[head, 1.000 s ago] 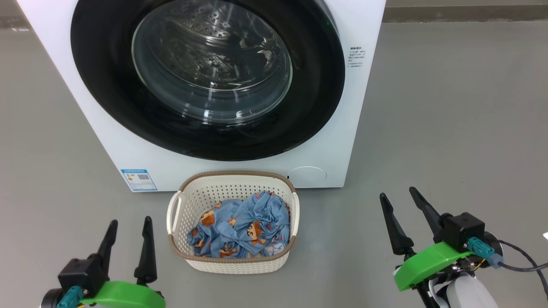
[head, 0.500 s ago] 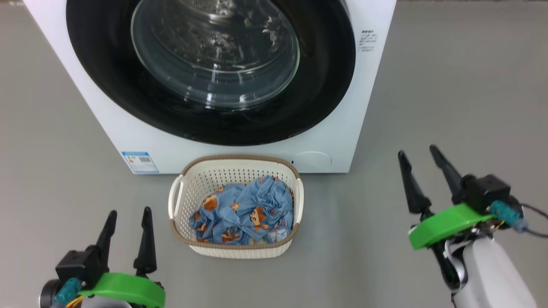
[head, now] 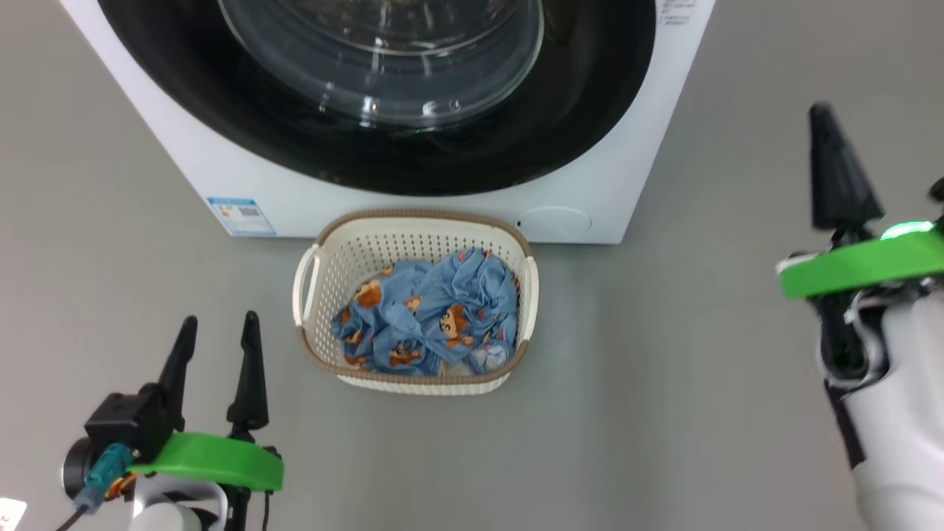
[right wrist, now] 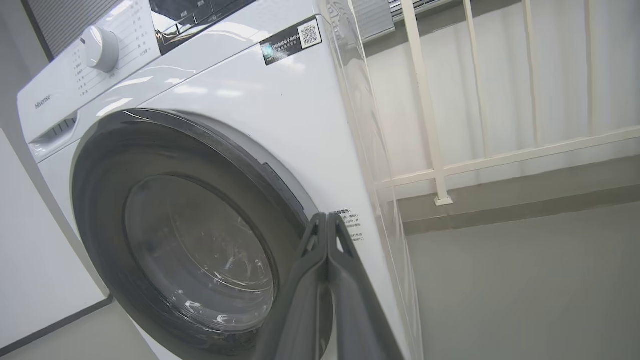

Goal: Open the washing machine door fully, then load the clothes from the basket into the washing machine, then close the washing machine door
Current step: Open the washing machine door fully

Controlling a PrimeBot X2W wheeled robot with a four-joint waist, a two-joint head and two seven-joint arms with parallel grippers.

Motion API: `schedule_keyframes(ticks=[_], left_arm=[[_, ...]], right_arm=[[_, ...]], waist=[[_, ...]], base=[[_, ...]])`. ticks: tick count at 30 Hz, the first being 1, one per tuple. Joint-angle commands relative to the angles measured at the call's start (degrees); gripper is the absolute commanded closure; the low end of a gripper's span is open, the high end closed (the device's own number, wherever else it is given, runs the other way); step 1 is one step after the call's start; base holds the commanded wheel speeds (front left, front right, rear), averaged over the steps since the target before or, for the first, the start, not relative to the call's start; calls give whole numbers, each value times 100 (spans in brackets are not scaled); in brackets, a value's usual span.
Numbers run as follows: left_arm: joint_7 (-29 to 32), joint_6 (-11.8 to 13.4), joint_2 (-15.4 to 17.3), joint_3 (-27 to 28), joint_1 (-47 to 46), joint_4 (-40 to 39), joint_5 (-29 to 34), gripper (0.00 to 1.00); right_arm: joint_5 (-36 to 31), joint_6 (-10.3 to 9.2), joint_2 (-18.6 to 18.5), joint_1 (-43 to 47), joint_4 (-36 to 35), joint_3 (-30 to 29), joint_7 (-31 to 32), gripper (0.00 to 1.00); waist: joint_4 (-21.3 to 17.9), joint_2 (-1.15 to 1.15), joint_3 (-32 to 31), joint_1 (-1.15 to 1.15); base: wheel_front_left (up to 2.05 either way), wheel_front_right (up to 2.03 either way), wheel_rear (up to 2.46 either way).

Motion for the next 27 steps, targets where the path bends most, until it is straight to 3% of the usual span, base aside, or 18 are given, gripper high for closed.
schedule_keyframes(ticks=[1,7,16,27], left_arm=[[-37,-4,144,154,-217,-179,-17,0],[-37,-9,162,107,-332,-248,-44,0],[-37,-14,213,26,-517,-345,-111,0],[-37,-15,191,-63,-726,-374,-180,0]], right_arm=[[257,9,-99,-190,-141,182,-33,100],[1696,9,-525,-769,49,360,277,100],[3396,9,-1059,-1830,557,622,1285,100],[4369,9,-1348,-2812,963,952,2261,100]], waist=[[76,0,181,0],[114,0,430,0],[133,0,851,0],[276,0,1316,0]], base=[[0,0,0],[0,0,0],[0,0,0],[0,0,0]])
